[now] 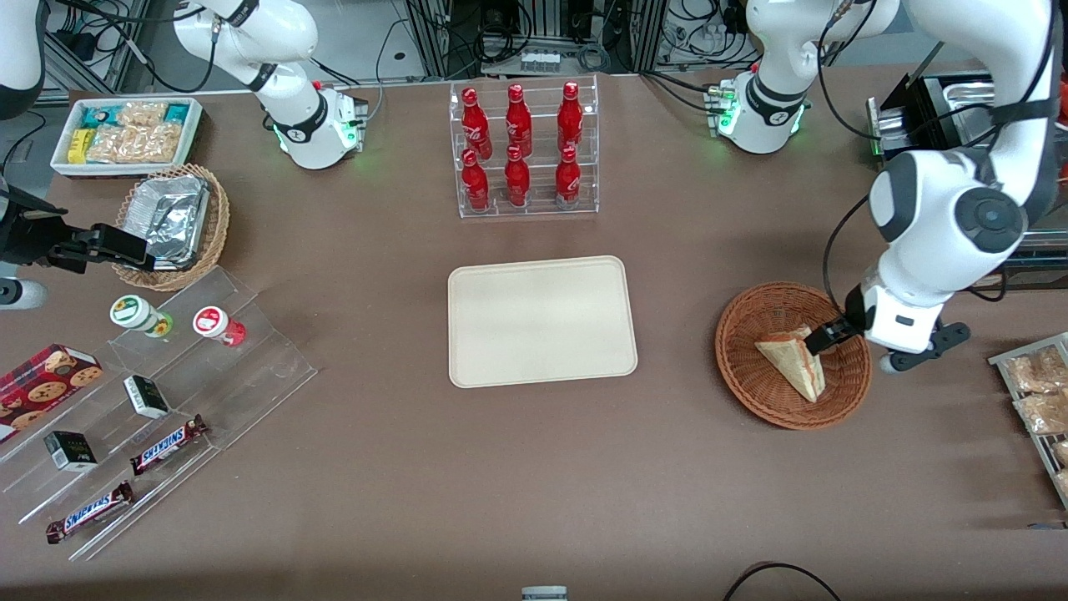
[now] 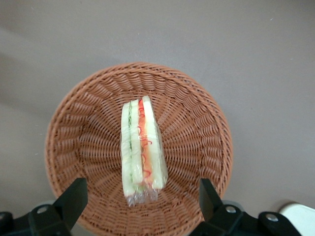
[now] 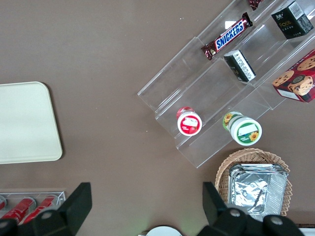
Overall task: Place sandwich from basket to tray
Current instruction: 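Lower the open left gripper over the wrapped sandwich in the basket, then close the left gripper on the sandwich's upright edge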
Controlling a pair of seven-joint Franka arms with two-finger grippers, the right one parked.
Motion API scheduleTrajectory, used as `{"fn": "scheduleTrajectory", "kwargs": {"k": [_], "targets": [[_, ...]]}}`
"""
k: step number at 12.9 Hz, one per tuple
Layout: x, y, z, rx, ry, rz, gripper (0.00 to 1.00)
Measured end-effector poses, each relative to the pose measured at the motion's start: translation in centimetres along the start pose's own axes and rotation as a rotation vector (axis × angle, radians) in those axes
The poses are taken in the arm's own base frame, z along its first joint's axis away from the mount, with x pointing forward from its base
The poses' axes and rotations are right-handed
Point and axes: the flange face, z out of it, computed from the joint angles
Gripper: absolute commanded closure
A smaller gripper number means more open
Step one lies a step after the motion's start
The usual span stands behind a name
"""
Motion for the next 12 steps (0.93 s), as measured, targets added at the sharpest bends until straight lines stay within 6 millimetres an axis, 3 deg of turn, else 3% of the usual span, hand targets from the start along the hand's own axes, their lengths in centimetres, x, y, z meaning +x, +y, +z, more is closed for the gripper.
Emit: {"fn": "scheduleTrajectory", "kwargs": {"k": [3,8,9,10,11,12], "targets": [[-1.2,-0.6,4.1,0.0,-0.002,-0.016,0.0],[-1.6,-0.8,6.8,0.01,-0.021,-0.038,0.0],[-1.6,-0.8,7.4,0.013,-0.026,-0.039,0.06],[-1.7,-0.9,7.9,0.017,-0.033,-0.04,0.47],[-1.8,-0.9,8.3,0.019,-0.038,-0.042,0.96],[-1.8,-0.9,8.6,0.022,-0.042,-0.046,1.0]]}}
